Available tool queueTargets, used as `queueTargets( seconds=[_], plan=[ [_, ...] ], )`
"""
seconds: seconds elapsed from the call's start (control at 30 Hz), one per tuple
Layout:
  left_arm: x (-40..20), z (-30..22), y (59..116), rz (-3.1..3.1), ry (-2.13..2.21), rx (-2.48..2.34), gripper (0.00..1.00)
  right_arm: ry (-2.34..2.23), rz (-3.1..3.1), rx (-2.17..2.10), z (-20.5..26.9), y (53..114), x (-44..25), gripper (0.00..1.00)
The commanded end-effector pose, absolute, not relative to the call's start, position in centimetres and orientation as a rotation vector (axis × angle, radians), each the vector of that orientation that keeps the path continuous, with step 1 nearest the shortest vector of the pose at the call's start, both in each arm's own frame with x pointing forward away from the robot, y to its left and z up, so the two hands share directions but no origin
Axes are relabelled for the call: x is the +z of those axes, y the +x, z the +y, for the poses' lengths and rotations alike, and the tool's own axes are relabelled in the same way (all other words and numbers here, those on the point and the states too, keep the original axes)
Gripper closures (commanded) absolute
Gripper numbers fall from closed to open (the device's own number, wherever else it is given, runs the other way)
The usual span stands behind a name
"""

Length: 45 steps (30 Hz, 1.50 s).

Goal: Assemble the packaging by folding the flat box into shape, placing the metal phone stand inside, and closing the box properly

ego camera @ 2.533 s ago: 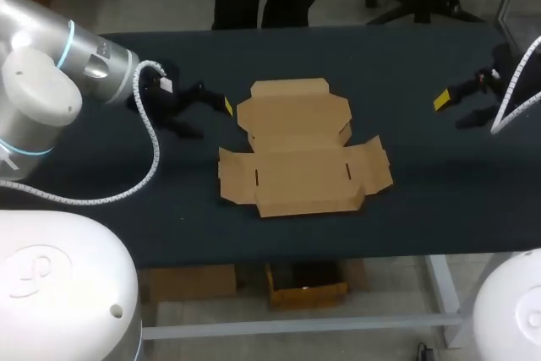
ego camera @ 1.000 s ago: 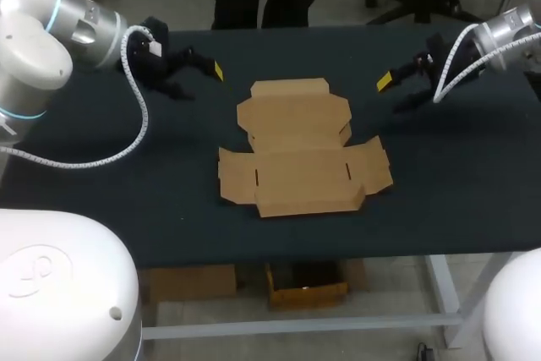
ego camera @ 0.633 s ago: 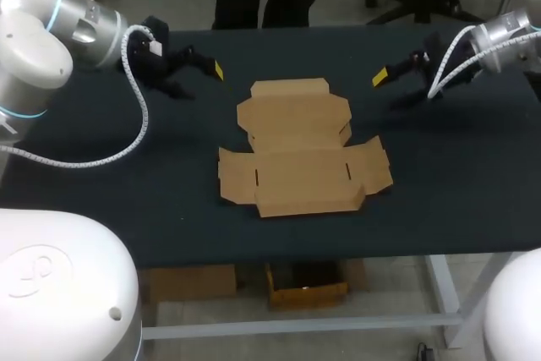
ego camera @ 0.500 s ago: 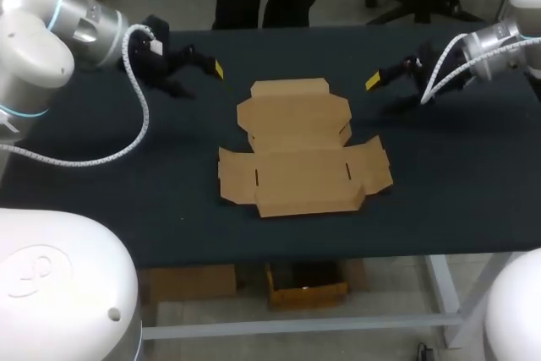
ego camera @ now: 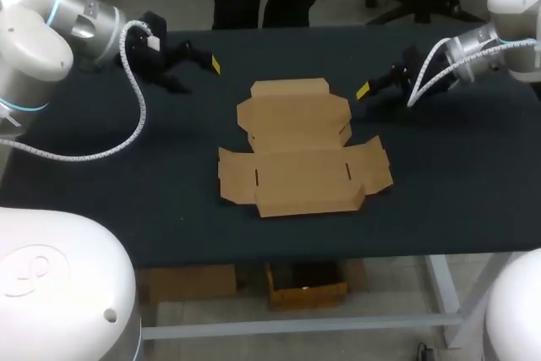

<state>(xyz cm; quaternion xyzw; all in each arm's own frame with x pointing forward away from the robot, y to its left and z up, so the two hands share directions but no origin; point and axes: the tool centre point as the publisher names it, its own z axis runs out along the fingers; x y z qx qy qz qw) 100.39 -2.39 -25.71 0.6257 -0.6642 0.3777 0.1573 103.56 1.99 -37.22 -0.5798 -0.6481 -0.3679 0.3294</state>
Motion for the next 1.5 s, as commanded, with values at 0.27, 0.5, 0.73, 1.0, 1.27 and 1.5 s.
queueTargets(
  seconds=[0.27,0.5,0.73,1.0,1.27,1.5],
  plan=[
    [-25.5,-1.8,101.0,-1.903,1.765,1.091,0.00,-1.552,-1.747,-0.916,3.3,104.6,-38.3,0.54],
    [-25.6,-1.6,101.0,-1.900,1.758,1.089,0.00,-1.597,-1.728,-0.888,3.5,104.9,-39.2,0.55],
    [-25.9,-1.2,101.2,-1.889,1.759,1.094,0.00,-1.665,-1.671,-0.888,3.3,105.0,-39.6,0.60],
    [-26.1,-0.8,101.2,-1.876,1.764,1.105,0.00,-1.694,-1.637,-0.899,3.6,105.3,-40.3,0.60],
    [-26.1,-0.2,101.0,-1.872,1.769,1.114,0.00,-1.708,-1.602,-0.908,4.2,105.5,-40.9,0.63],
    [-26.1,0.2,100.9,-1.864,1.772,1.127,0.00,-1.691,-1.577,-0.932,5.3,105.5,-41.0,0.64]
  ],
)
